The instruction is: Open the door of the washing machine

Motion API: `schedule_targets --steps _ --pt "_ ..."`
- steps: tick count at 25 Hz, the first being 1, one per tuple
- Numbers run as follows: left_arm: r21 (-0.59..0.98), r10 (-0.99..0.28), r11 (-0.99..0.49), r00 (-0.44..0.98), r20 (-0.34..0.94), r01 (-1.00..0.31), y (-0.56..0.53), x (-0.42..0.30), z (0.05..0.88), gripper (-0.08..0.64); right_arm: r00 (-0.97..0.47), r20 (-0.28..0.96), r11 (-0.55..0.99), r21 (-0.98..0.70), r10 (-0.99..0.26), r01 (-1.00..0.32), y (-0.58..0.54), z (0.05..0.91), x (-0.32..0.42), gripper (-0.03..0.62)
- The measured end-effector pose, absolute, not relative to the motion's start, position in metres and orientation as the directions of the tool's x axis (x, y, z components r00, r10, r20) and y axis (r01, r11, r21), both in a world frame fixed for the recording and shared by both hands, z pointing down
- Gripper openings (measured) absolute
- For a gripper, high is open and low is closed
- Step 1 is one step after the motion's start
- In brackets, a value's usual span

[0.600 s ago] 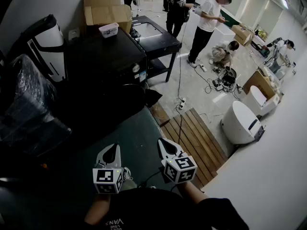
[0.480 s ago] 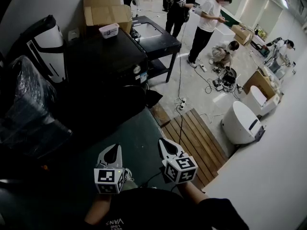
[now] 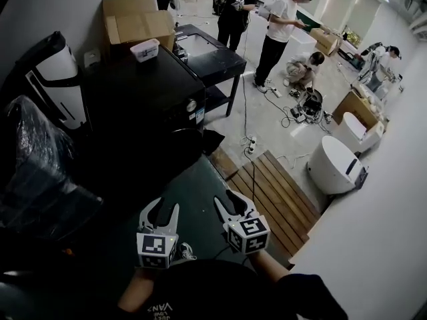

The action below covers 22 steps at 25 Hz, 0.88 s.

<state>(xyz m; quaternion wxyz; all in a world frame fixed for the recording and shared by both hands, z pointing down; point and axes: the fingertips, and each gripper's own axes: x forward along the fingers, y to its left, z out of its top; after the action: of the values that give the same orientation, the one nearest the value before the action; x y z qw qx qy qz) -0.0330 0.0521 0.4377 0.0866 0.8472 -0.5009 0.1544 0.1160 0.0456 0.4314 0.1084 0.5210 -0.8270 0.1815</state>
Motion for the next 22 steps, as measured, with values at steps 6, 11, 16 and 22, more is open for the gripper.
schedule_targets --steps 6,11,16,22 --pt "-0.026 -0.79 -0.545 0.503 0.35 -0.838 0.017 -0.057 0.45 0.15 -0.38 0.367 0.322 -0.209 -0.849 -0.923 0.018 0.436 0.093 0.153" --pt "-0.014 -0.752 -0.581 0.531 0.39 -0.814 -0.003 -0.067 0.448 0.15 -0.344 0.38 0.284 -0.206 -0.859 -0.937 -0.001 0.442 0.081 0.153" --pt "-0.018 -0.766 -0.573 0.527 0.368 -0.819 -0.025 -0.074 0.458 0.15 -0.358 0.381 0.314 -0.173 -0.853 -0.933 -0.017 0.446 0.074 0.153" --pt "-0.011 -0.765 -0.543 0.488 0.421 -0.84 -0.054 -0.07 0.47 0.151 -0.394 0.395 0.347 -0.188 -0.83 -0.919 -0.059 0.461 0.081 0.153"
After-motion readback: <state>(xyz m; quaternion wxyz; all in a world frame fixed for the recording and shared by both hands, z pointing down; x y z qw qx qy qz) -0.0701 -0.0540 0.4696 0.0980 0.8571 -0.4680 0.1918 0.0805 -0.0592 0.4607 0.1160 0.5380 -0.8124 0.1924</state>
